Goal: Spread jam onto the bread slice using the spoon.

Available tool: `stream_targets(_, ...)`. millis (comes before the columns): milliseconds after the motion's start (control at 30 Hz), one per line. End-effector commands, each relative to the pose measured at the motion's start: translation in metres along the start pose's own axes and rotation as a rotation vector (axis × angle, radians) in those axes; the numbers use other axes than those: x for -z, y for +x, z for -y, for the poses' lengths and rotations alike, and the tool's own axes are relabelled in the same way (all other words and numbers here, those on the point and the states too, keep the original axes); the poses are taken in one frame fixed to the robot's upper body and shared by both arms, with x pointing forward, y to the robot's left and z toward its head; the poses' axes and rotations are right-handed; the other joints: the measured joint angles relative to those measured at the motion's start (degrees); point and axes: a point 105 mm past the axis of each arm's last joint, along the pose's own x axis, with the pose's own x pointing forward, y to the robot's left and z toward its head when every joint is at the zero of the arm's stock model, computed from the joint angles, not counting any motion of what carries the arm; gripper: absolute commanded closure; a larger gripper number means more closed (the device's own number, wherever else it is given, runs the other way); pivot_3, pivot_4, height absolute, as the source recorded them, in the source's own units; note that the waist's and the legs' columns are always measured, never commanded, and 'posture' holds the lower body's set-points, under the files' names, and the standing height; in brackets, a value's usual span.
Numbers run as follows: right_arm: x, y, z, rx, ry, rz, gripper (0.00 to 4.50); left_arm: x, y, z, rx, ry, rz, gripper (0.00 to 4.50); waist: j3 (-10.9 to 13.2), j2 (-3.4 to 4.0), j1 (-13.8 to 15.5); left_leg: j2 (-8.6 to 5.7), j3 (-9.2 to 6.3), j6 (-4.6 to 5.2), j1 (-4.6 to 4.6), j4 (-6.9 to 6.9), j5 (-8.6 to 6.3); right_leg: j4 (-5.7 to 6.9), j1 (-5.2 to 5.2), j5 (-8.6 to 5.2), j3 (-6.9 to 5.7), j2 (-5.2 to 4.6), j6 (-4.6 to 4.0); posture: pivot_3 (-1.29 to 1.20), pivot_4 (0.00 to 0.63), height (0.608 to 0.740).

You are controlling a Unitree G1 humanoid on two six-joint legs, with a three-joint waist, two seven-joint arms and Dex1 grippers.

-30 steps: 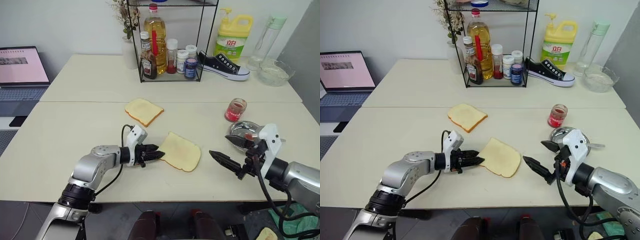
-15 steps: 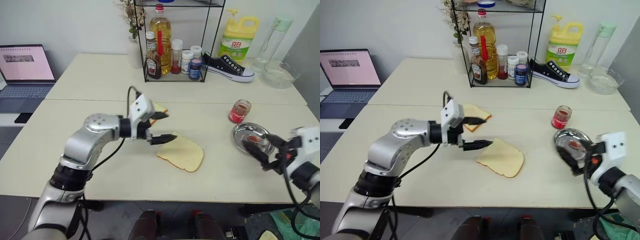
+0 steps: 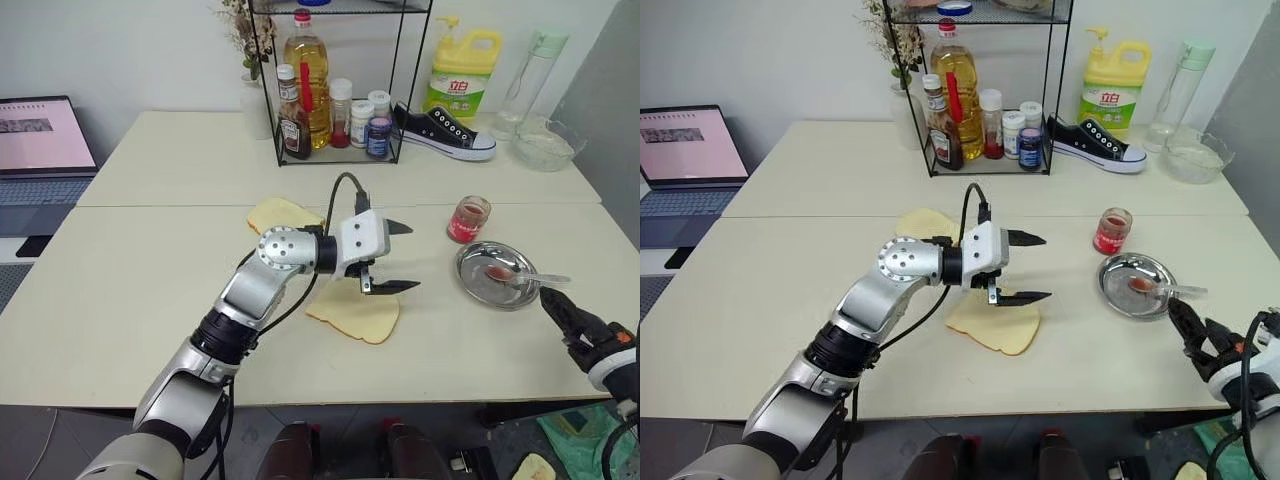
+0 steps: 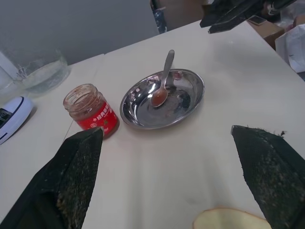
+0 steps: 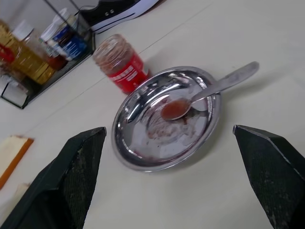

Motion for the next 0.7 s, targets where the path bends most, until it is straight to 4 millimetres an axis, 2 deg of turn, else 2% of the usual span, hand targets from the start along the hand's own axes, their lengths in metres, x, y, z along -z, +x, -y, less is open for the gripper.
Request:
stream_targets(33,-0.005,0.014,-0.001,-0.011,0.077,0.061,0.00,-0.015,0.003,-0.006,-0.016,0.054,0.046,0.02,0.00,0.02,-0.01,-0.01,0.01,0.00,0.01,0.00,0.00,0.00,0.00,0.00,0.00,-0.01,0.00,0.00,0.150,0.740)
stream_targets(167,-0.008,0.039,0.016,0.040,0.238,0.136,0.00,-0.016,0.004,-0.009,-0.017,0.057,0.045,0.02,-0.01,0.05,-0.08,0.00,-0.01,0.00,0.01,-0.01,0.00,0.01,0.00,0.00,-0.01,0.00,0.00,0.00,0.150,0.740)
stream_targets(267,-0.009,0.049,0.023,0.051,0.316,0.168,0.00,-0.016,0.005,-0.007,-0.016,0.057,0.043,0.02,-0.02,0.14,-0.09,-0.01,0.03,0.00,0.02,-0.01,0.00,0.01,-0.02,0.00,-0.02,0.00,0.00,0.00,0.150,0.740)
stream_targets(367,-0.008,0.056,0.028,0.051,0.359,0.184,0.00,-0.016,0.006,-0.002,-0.012,0.052,0.043,0.02,-0.03,0.20,-0.04,-0.01,0.02,0.00,0.01,-0.02,0.00,0.01,-0.03,0.00,-0.01,0.00,0.00,0.00,0.150,0.740)
stream_targets(700,-0.005,0.075,0.037,0.065,0.379,0.186,0.00,-0.019,0.008,-0.004,-0.025,0.052,0.041,0.02,-0.05,0.25,-0.17,-0.01,0.08,0.01,0.03,-0.02,0.00,0.03,-0.04,0.00,0.00,0.00,0.00,0.00,0.150,0.740)
